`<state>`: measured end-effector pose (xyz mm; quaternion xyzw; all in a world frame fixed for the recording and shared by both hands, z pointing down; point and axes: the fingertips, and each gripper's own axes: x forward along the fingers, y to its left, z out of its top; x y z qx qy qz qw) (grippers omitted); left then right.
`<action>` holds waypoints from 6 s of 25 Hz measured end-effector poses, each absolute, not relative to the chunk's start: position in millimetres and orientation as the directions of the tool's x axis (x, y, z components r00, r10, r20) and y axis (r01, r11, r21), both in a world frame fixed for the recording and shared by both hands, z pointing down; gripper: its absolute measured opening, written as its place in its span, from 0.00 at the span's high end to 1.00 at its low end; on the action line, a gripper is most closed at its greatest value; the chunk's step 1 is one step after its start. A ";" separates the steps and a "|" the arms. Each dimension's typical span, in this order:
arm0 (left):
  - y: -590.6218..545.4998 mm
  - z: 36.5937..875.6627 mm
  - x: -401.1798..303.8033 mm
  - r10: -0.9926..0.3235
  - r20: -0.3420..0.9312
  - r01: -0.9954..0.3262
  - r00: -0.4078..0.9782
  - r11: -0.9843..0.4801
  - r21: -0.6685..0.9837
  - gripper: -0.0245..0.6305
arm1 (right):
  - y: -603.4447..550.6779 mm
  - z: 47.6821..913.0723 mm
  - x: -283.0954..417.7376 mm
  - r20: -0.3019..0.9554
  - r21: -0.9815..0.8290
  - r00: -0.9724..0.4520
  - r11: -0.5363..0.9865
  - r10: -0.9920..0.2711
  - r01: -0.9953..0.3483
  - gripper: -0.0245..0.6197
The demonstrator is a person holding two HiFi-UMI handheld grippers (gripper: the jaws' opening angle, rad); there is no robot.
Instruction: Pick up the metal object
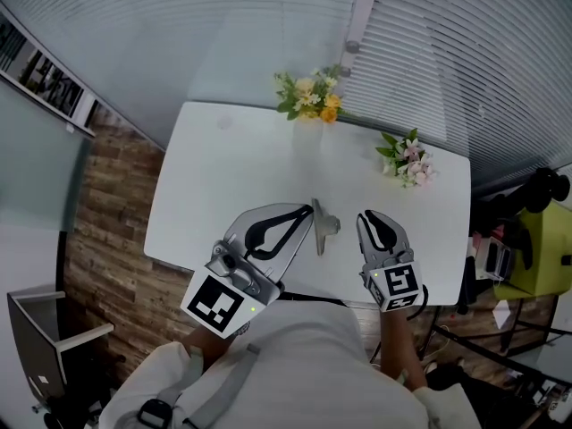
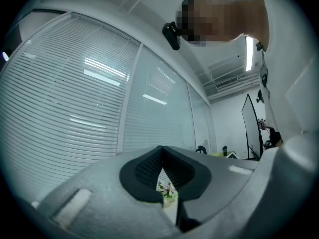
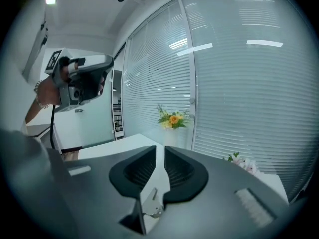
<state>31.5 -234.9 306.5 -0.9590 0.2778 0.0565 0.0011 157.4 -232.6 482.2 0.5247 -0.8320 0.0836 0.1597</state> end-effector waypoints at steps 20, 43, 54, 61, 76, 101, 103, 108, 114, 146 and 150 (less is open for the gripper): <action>-240.0 312.4 22.4 -0.559 -0.100 -0.558 0.823 -0.829 0.047 0.96 | -238.6 635.2 161.0 0.542 -0.095 -0.413 0.435 -0.731 -0.895 0.83; -245.6 318.9 16.3 -0.573 -0.078 -0.570 0.816 -0.819 0.062 0.96 | -236.6 720.3 154.9 0.621 -0.269 -0.438 0.348 -0.650 -0.898 0.80; -246.7 320.8 12.9 -0.577 -0.069 -0.574 0.814 -0.817 0.061 0.96 | -233.8 738.1 150.1 0.623 -0.332 -0.454 0.311 -0.637 -0.891 0.80; -245.9 319.0 12.7 -0.576 -0.068 -0.573 0.815 -0.818 0.059 0.96 | -233.7 743.0 144.0 0.612 -0.372 -0.472 0.296 -0.634 -0.880 0.80; -249.5 319.7 7.3 -0.594 -0.067 -0.590 0.802 -0.804 0.067 0.96 | -237.6 731.1 137.6 0.537 -0.419 -0.493 0.291 -0.684 -0.860 0.90; -238.1 310.4 12.5 -0.587 -0.096 -0.584 0.804 -0.810 0.058 0.96 | -248.6 646.9 138.7 0.430 -0.343 -0.491 0.366 -0.757 -0.865 0.92; -237.1 309.4 12.6 -0.586 -0.100 -0.584 0.804 -0.810 0.055 0.96 | -249.4 636.9 138.5 0.422 -0.328 -0.490 0.375 -0.763 -0.867 0.92; -233.3 307.8 11.9 -0.586 -0.101 -0.584 0.804 -0.810 0.052 0.96 | -251.0 608.1 140.3 0.398 -0.304 -0.477 0.378 -0.783 -0.875 0.93; -230.9 307.6 11.9 -0.583 -0.106 -0.581 0.805 -0.812 0.051 0.96 | -253.2 571.8 140.6 0.353 -0.277 -0.474 0.394 -0.807 -0.876 0.92; -225.3 304.0 13.5 -0.574 -0.115 -0.574 0.810 -0.818 0.036 0.96 | -223.2 348.0 122.4 0.118 0.010 -0.487 0.492 -0.865 -0.871 0.92; -226.6 303.3 14.2 -0.575 -0.118 -0.576 0.810 -0.817 0.033 0.96 | -216.8 326.1 121.1 0.101 0.073 -0.485 0.492 -0.869 -0.867 0.92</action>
